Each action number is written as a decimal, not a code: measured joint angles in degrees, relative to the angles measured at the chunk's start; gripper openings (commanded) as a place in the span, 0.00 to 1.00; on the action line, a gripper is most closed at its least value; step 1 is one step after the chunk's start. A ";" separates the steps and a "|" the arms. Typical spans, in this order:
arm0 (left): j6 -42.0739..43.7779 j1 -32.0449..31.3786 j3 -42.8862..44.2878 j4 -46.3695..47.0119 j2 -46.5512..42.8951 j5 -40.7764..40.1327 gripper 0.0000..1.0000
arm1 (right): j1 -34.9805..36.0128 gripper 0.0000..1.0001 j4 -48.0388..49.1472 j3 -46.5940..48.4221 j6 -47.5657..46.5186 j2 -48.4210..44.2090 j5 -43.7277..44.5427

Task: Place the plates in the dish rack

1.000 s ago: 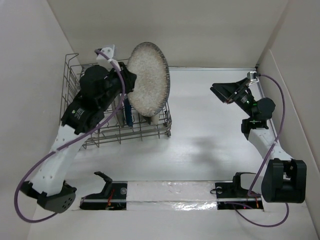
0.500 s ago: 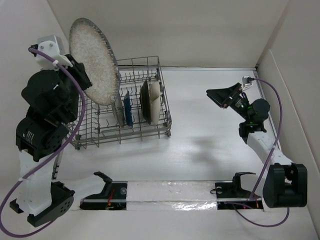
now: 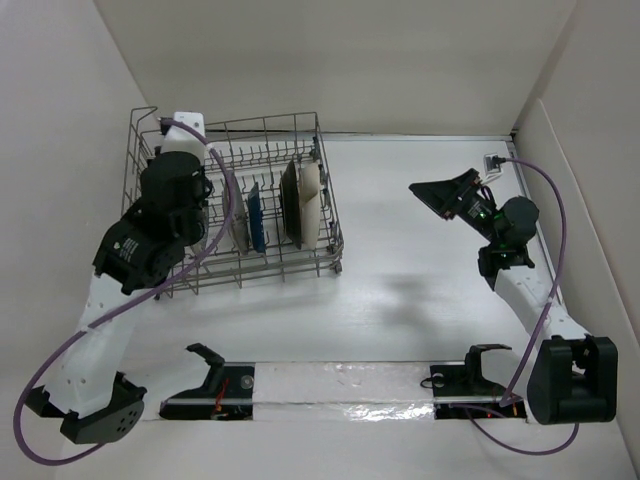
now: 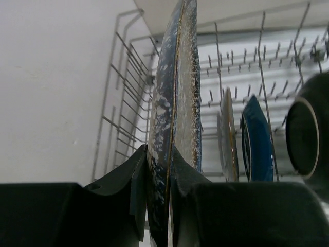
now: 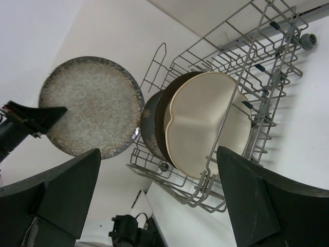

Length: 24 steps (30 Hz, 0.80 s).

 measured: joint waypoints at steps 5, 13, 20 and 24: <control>2.34 0.00 -12.22 5.31 -2.69 4.48 0.00 | 0.07 0.99 -1.40 0.13 -1.09 -0.07 0.00; 5.01 0.00 -17.55 11.30 -3.15 5.97 0.00 | 0.70 0.99 -2.91 0.50 -2.36 -0.50 0.00; 5.57 15.54 -20.94 14.84 -2.71 16.68 0.00 | 1.07 0.99 -4.35 0.96 -3.67 -0.81 0.09; 5.73 18.25 -22.51 14.73 -1.46 15.76 0.00 | 1.55 0.99 -5.05 1.20 -4.31 -0.79 0.20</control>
